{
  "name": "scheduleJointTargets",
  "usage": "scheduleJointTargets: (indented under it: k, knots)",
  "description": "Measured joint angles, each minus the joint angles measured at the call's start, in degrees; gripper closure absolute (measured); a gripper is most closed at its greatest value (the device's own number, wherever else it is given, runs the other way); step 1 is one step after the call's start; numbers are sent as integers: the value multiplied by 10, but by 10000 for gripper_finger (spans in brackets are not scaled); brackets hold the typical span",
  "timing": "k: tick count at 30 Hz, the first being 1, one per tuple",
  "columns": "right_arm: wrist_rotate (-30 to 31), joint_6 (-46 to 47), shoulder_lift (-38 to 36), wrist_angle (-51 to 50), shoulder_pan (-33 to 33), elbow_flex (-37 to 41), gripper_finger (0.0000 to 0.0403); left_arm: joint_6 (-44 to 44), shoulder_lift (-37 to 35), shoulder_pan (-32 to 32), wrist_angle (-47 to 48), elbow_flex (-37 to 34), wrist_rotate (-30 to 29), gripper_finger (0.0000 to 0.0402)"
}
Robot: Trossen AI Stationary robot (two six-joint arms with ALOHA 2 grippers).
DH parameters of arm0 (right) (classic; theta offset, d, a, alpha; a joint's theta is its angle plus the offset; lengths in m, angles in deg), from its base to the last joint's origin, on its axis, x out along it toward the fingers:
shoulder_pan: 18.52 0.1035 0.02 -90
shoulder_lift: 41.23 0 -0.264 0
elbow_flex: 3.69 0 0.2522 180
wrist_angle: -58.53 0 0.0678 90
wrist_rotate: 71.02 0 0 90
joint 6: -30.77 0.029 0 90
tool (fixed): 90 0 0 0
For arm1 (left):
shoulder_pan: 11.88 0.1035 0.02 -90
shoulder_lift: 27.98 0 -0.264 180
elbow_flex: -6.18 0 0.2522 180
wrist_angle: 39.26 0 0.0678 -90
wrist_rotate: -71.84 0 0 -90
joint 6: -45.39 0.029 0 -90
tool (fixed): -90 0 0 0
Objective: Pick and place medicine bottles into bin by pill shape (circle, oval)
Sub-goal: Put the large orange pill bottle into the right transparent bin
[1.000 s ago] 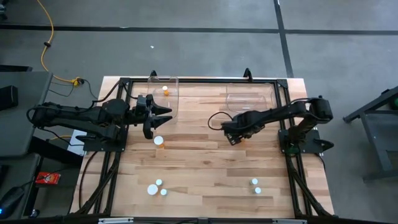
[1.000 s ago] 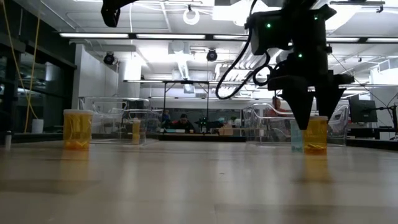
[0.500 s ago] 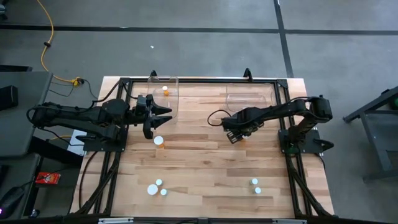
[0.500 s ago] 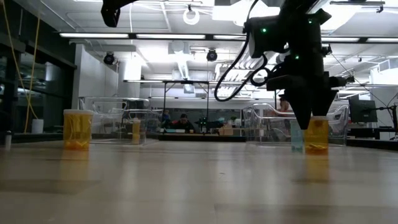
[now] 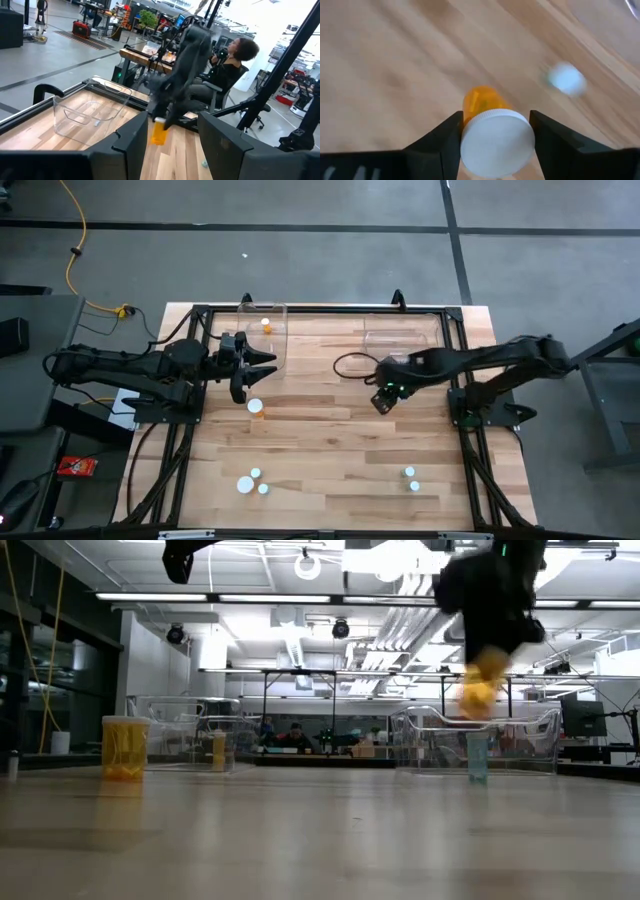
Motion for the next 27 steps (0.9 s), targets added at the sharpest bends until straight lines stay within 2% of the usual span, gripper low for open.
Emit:
scheduleJointTargets:
  k: [6,12,16,27]
  knots:
    - [61,-93,-80,224,36,0,217,-10,0,0,0,0,1,238]
    - [76,-183,-82,374,37,0,217,-63,0,0,-31,0,51,238]
    - [76,-206,-75,383,37,0,217,-78,0,0,-45,0,85,238]
    - [76,-206,-78,393,37,0,217,-90,0,0,-42,0,90,238]
